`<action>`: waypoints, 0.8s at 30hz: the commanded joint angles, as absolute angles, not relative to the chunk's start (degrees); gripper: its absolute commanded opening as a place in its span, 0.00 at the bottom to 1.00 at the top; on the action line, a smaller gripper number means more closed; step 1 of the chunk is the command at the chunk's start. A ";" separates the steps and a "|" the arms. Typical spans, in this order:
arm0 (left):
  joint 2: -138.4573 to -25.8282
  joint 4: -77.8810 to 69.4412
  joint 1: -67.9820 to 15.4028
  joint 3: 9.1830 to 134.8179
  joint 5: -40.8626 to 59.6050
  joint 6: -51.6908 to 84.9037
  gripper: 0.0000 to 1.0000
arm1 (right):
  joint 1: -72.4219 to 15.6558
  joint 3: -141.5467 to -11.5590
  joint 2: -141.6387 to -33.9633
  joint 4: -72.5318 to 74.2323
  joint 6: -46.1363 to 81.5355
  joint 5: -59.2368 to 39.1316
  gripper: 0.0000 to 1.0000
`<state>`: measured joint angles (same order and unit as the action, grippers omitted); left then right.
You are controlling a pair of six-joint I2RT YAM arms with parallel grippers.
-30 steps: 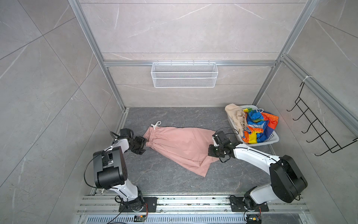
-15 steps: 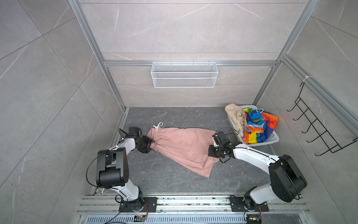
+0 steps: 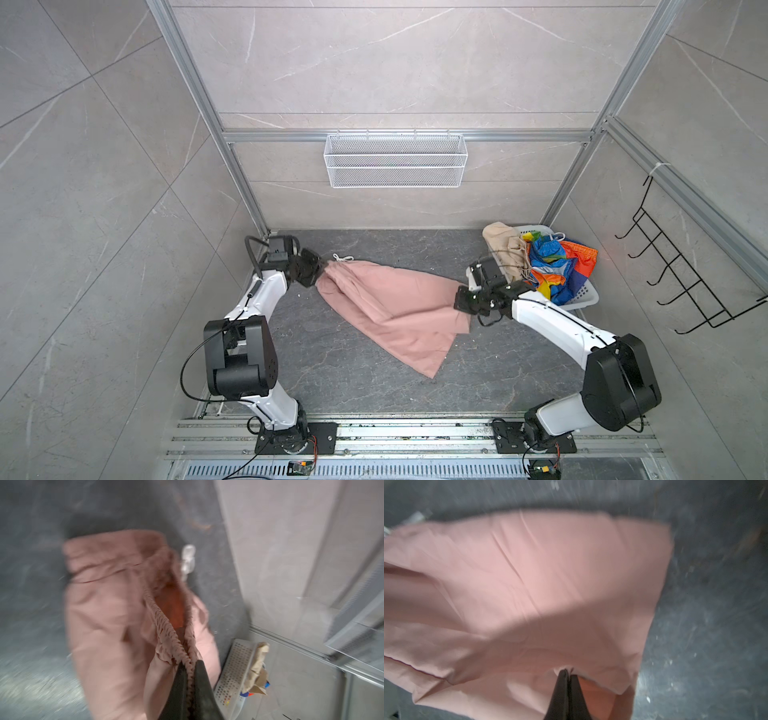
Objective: Fold and stack the shorts
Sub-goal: 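Lift the shorts with both grippers and stretch them between the grippers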
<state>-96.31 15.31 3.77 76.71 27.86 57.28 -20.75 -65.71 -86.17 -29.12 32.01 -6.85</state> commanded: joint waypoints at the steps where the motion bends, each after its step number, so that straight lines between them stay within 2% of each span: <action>1: -101.31 10.30 4.05 85.60 29.94 59.22 0.00 | -17.97 -76.55 -87.46 -34.13 29.18 -6.03 0.00; 5: -110.74 11.51 4.48 95.96 29.70 55.86 0.00 | -17.38 -82.05 -88.84 -36.04 28.61 -5.75 0.00; 8: -117.83 13.18 5.58 99.96 31.31 53.61 0.00 | -21.16 -76.52 -89.07 -31.30 31.84 -7.62 0.00; 14: -122.25 9.12 9.93 94.77 31.13 52.54 0.00 | -34.66 -64.61 -94.54 -20.65 41.19 -8.17 0.00; 17: -122.30 9.63 11.78 92.19 30.88 51.66 0.00 | -38.57 -60.89 -97.64 -17.06 44.53 -7.91 0.00; 20: -122.41 12.61 13.54 90.41 30.23 50.05 0.00 | -38.94 -57.57 -99.93 -13.97 46.71 -9.43 0.00; 24: -120.88 13.35 13.90 84.26 29.31 49.83 0.00 | -36.18 -56.96 -102.62 -16.92 44.42 -6.78 0.00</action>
